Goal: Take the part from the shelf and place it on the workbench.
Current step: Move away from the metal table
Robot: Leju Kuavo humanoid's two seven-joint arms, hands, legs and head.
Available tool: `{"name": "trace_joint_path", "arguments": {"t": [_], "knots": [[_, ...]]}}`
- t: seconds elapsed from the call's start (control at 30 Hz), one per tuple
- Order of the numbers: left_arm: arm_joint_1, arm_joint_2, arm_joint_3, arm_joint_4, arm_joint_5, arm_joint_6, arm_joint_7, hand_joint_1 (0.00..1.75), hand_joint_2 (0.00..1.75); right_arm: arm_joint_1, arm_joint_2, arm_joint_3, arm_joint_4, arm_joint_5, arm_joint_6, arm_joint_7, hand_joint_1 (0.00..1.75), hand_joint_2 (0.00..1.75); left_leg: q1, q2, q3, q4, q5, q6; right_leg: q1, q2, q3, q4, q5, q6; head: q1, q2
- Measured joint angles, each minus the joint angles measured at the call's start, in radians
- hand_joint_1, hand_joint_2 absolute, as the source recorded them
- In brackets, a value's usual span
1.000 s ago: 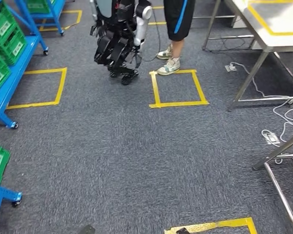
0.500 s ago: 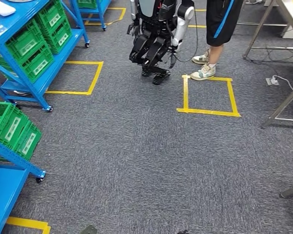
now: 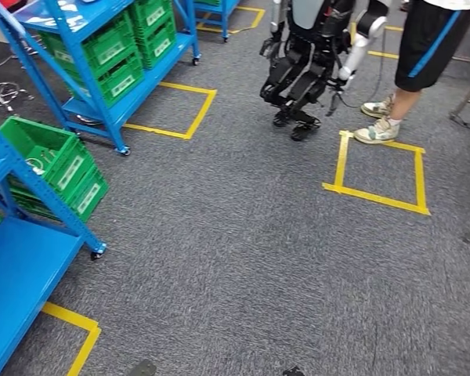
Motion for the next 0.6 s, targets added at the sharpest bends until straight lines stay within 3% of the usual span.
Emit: {"name": "trace_joint_path", "arguments": {"t": [0.03, 0.1, 0.17, 0.2, 0.23, 0.27, 0.33, 0.4, 0.47, 0.53, 0.6], "knots": [[0.001, 0.0, 0.0, 0.0, -0.001, 0.0, 0.0, 0.0, 0.0, -0.001, 0.0, 0.0, 0.0, 0.0, 0.0, 0.0, 0.0, 0.0, 0.003, -0.013, 0.0, -0.002, 0.003, 0.005, -0.003, 0.023, -0.009, 0.024, -0.017, 0.006, 0.002, 0.0], [-0.001, 0.0, 0.001, 0.0, -0.002, 0.0, 0.001, 0.0, 0.0, 0.002, 0.0, 0.0, 0.0, 0.0, 0.0, 0.0, 0.0, 0.0, 0.007, -0.039, -0.001, -0.003, 0.007, 0.014, -0.008, 0.085, -0.057, 0.136, -0.078, 0.016, 0.006, 0.0], [-0.002, -0.001, 0.001, 0.0, -0.004, 0.0, 0.001, 0.0, 0.0, 0.006, 0.0, 0.0, 0.0, 0.001, 0.0, 0.001, 0.0, 0.0, 0.008, -0.07, -0.003, -0.003, 0.008, 0.018, -0.01, 0.109, -0.119, 0.264, -0.127, 0.019, 0.008, 0.0], [0.0, -0.001, 0.001, 0.0, -0.006, -0.001, 0.001, 0.0, 0.0, 0.007, 0.0, 0.0, 0.0, 0.001, 0.0, 0.001, 0.0, 0.0, 0.008, -0.085, -0.003, -0.002, 0.009, 0.017, -0.011, 0.112, -0.133, 0.286, -0.125, 0.019, 0.008, 0.0], [0.001, -0.001, 0.001, 0.0, -0.006, -0.001, 0.001, 0.0, 0.0, 0.007, 0.0, 0.0, 0.0, 0.002, 0.0, 0.002, 0.0, 0.0, 0.008, -0.1, -0.003, -0.002, 0.01, 0.016, -0.012, 0.115, -0.127, 0.265, -0.103, 0.018, 0.008, 0.0], [0.003, -0.001, 0.001, 0.0, -0.007, -0.001, 0.001, 0.0, 0.0, 0.006, 0.0, 0.0, 0.0, 0.002, 0.0, 0.002, 0.0, 0.0, 0.009, -0.115, -0.003, -0.002, 0.011, 0.013, -0.013, 0.121, -0.102, 0.209, -0.066, 0.017, 0.008, 0.0], [0.002, -0.001, 0.001, 0.0, -0.008, -0.001, 0.001, 0.0, 0.0, 0.005, 0.0, 0.0, 0.0, 0.003, 0.0, 0.002, 0.0, 0.0, 0.01, -0.142, -0.005, 0.001, 0.013, 0.006, -0.021, 0.165, -0.039, 0.069, -0.005, 0.016, 0.009, 0.0], [0.001, -0.001, 0.001, 0.0, -0.008, -0.001, 0.001, 0.0, 0.0, 0.005, 0.0, 0.0, 0.0, 0.003, 0.0, 0.003, 0.0, 0.0, 0.01, -0.164, -0.011, 0.001, 0.017, -0.007, -0.023, 0.195, -0.009, 0.004, 0.011, 0.009, 0.01, 0.0], [0.006, 0.0, 0.001, 0.0, -0.008, -0.001, 0.001, 0.0, 0.0, 0.004, 0.0, 0.0, 0.0, 0.004, 0.0, 0.003, 0.0, 0.0, 0.014, -0.182, -0.017, -0.005, 0.025, -0.021, -0.02, 0.179, -0.006, -0.002, 0.014, -0.006, 0.01, 0.0], [0.01, 0.002, 0.001, 0.0, -0.008, -0.001, 0.002, 0.0, 0.0, 0.004, 0.0, 0.0, 0.0, 0.004, 0.0, 0.004, 0.0, 0.0, 0.013, -0.155, -0.03, 0.014, 0.01, -0.031, -0.02, 0.157, -0.005, -0.008, 0.022, -0.022, 0.006, 0.0], [0.009, 0.002, 0.001, 0.0, -0.008, -0.001, 0.002, 0.0, 0.0, 0.005, 0.0, 0.0, 0.0, 0.005, 0.0, 0.004, 0.0, 0.0, 0.01, -0.098, -0.076, 0.109, -0.049, -0.037, -0.019, 0.131, -0.005, -0.014, 0.025, -0.031, -0.003, 0.0]]}}
